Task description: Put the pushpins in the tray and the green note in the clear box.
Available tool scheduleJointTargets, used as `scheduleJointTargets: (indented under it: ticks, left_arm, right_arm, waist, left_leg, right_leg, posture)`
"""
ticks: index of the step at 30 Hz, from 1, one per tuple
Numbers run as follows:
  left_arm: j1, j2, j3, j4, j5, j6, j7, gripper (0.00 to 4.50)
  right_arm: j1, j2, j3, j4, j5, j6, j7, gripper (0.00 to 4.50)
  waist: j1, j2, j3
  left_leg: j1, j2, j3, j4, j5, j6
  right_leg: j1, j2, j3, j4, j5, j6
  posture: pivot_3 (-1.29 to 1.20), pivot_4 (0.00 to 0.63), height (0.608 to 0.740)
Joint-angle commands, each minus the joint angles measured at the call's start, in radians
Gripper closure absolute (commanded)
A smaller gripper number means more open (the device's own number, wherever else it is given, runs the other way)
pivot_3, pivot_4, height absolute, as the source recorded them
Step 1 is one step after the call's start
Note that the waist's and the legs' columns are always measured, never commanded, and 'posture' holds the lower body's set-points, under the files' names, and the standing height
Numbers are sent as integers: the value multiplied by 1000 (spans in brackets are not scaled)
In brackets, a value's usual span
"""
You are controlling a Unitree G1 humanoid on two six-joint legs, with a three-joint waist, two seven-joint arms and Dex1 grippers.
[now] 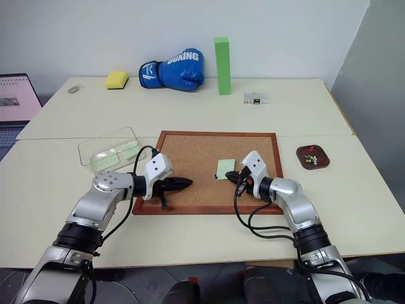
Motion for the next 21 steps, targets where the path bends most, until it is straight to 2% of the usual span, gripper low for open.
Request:
scheduleJointTargets:
  ticks: [1, 12, 16, 21]
  left_arm:
    - [34, 13, -43, 15, 34, 31, -20, 4500]
    - [32, 15, -46, 16, 35, 33, -25, 4500]
    - [42, 18, -43, 4, 32, 38, -24, 4500]
    - [55, 21, -39, -8, 29, 44, -21, 4500]
  right_arm:
    - [5, -4, -12, -85, 23, 25, -2, 4481]
    - [-16, -30, -43, -84, 16, 28, -29, 4481]
    - [-23, -63, -119, -94, 18, 44, -103, 4481]
    - [-53, -109, -288, -67, -7, 49, -308, 4481]
  waist:
    - [1, 0, 0]
    - [1, 0, 0]
    - [1, 0, 0]
    - [1, 0, 0]
  left_leg:
    - [0, 0, 0, 0, 0, 0]
    - [0, 0, 0, 0, 0, 0]
    - [0, 0, 0, 0, 0, 0]
    - [-1, 0, 0, -1, 0, 0]
  right_leg:
    - [0, 0, 0, 0, 0, 0]
    - [0, 0, 0, -1, 0, 0]
    - [0, 0, 0, -1, 0, 0]
    - [0, 0, 0, -1, 0, 0]
  posture:
    - [0, 150, 740]
    - [0, 150, 740]
    - [0, 150, 740]
    - [0, 150, 740]
